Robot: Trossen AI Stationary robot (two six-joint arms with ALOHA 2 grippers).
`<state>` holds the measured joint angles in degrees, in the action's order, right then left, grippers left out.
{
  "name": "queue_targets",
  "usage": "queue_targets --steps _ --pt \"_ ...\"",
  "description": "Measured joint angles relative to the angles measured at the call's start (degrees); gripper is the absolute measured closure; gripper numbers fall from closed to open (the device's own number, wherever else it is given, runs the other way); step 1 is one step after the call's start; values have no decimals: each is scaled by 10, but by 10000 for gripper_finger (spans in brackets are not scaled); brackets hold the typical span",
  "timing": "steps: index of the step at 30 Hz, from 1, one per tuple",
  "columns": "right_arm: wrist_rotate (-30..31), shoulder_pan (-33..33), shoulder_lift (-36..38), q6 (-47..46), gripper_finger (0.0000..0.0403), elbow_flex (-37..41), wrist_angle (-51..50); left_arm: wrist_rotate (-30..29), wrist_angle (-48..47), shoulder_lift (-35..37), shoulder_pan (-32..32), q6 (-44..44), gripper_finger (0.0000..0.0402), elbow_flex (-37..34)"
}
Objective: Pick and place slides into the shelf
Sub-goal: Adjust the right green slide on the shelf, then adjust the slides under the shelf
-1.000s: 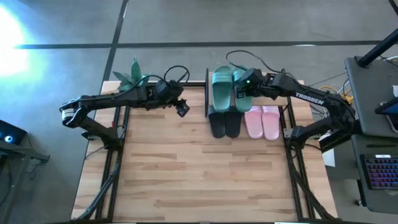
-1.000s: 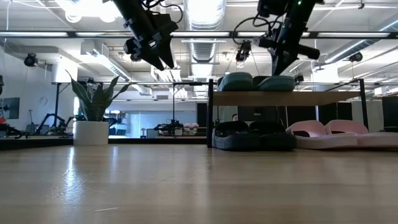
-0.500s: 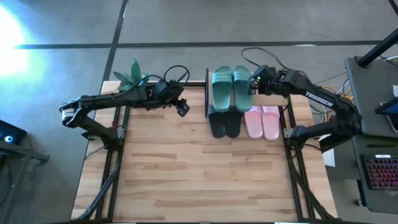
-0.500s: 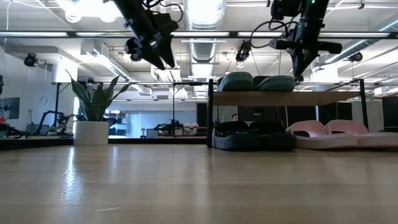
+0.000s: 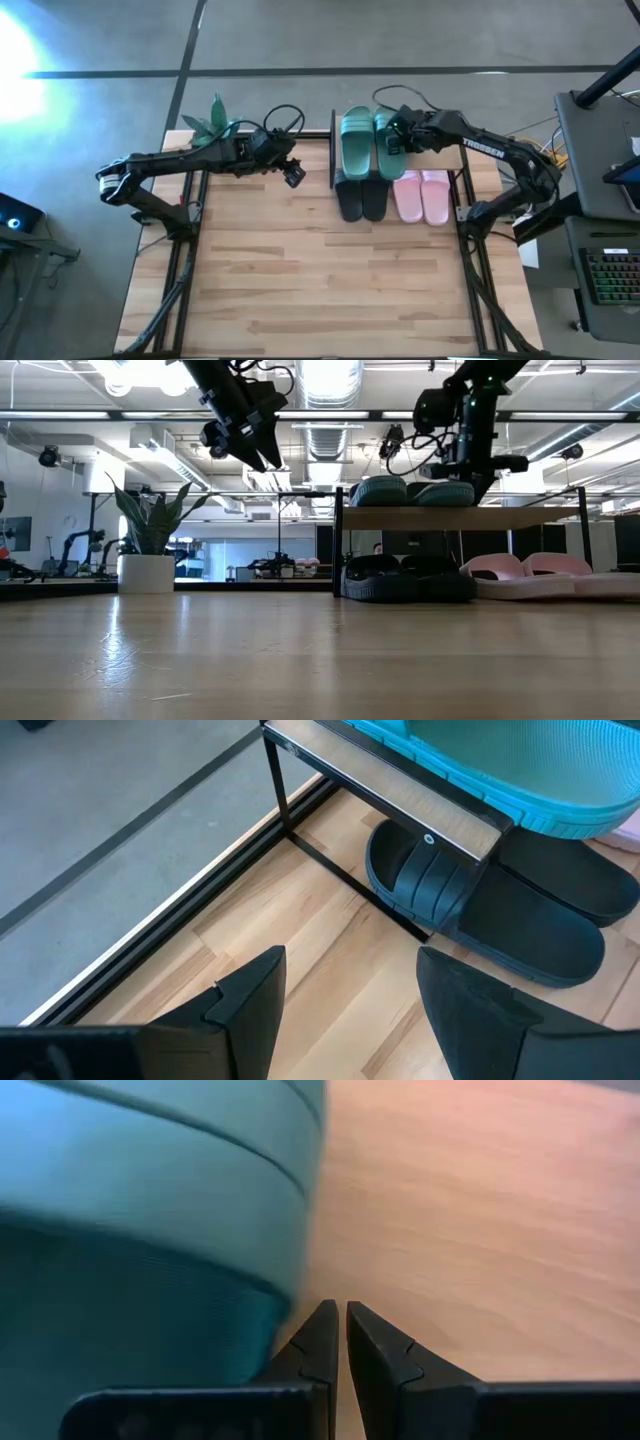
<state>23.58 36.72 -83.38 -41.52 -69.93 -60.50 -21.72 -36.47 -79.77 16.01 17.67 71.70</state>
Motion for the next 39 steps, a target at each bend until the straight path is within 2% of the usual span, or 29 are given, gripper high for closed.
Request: queue_targets --steps 6,16,19,22,26,29,34,37,39 --pt "-45 0 11 28 385 -2 60 3 0 0 0 0 191 0" --pt "48 -3 55 5 385 -18 -90 4 0 0 0 1 191 0" --pt "18 -7 97 9 385 -16 -100 5 0 0 0 1 191 0" --pt "-39 -27 146 19 385 -13 -100 9 0 0 0 -1 191 0" --pt "-138 -93 207 27 385 -3 -100 31 0 0 0 -14 191 0" --pt "-194 -156 231 -37 385 13 -99 40 0 -2 0 -20 191 0" --pt "-216 -280 223 -165 385 82 -53 41 1 -20 0 -23 191 0" --pt "-219 -360 208 -231 385 141 37 41 1 -36 0 -37 191 -2" --pt "-193 -408 197 -282 385 177 103 41 1 -47 0 -37 191 -7"
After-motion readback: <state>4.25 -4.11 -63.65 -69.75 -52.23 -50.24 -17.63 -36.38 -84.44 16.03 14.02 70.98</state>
